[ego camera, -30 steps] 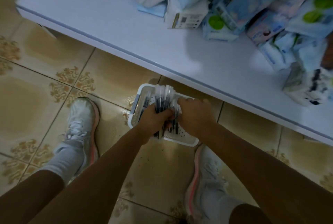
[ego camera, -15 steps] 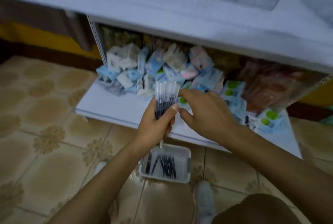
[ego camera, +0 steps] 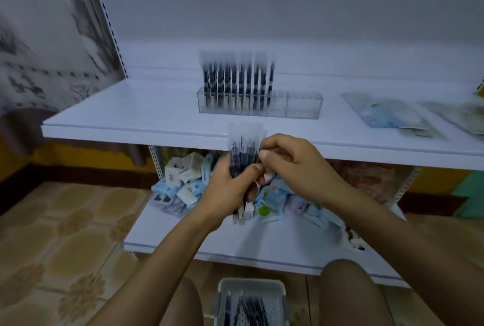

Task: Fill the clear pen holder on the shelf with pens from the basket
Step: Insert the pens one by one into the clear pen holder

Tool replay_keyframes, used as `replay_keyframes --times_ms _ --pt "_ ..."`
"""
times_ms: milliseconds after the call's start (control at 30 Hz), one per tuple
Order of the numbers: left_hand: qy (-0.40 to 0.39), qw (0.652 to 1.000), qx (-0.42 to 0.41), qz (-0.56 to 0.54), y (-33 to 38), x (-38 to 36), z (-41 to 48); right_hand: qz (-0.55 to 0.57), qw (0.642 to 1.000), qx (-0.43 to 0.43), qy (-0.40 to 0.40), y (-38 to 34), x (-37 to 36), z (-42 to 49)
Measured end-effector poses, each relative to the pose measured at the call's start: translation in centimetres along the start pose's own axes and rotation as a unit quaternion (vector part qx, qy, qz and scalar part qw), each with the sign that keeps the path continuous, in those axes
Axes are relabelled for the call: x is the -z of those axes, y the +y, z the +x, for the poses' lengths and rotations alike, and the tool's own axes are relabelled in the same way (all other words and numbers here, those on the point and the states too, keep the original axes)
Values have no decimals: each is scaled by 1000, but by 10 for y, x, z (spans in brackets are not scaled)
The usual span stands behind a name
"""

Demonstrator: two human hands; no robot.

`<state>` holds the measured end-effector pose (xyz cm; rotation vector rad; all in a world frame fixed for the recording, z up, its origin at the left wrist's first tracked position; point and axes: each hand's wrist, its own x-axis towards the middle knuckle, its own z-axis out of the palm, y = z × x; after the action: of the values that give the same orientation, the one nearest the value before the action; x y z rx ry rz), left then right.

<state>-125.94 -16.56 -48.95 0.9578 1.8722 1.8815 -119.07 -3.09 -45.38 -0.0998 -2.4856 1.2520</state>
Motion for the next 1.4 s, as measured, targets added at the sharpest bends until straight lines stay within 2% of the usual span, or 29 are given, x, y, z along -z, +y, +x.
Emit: replay_keyframes --times_ms 233,500,667,800,933,1100,1400 --pt "13 998 -39 -41 36 -2 -10 73 995 31 57 -32 7 -6" --pt "4 994 9 -110 45 -1 30 113 983 29 142 -26 10 26" --pt "2 996 1 -94 46 8 74 157 978 26 135 -21 17 66" --pt "-16 998 -14 -53 42 17 96 107 988 32 108 -16 22 84" --pt "-24 998 -17 -61 33 18 109 136 984 11 113 -10 26 93" --pt "40 998 -44 -32 20 15 137 154 970 -31 187 -3 47 116" --pt "136 987 -53 62 -18 10 173 158 966 -41 201 24 67 144"
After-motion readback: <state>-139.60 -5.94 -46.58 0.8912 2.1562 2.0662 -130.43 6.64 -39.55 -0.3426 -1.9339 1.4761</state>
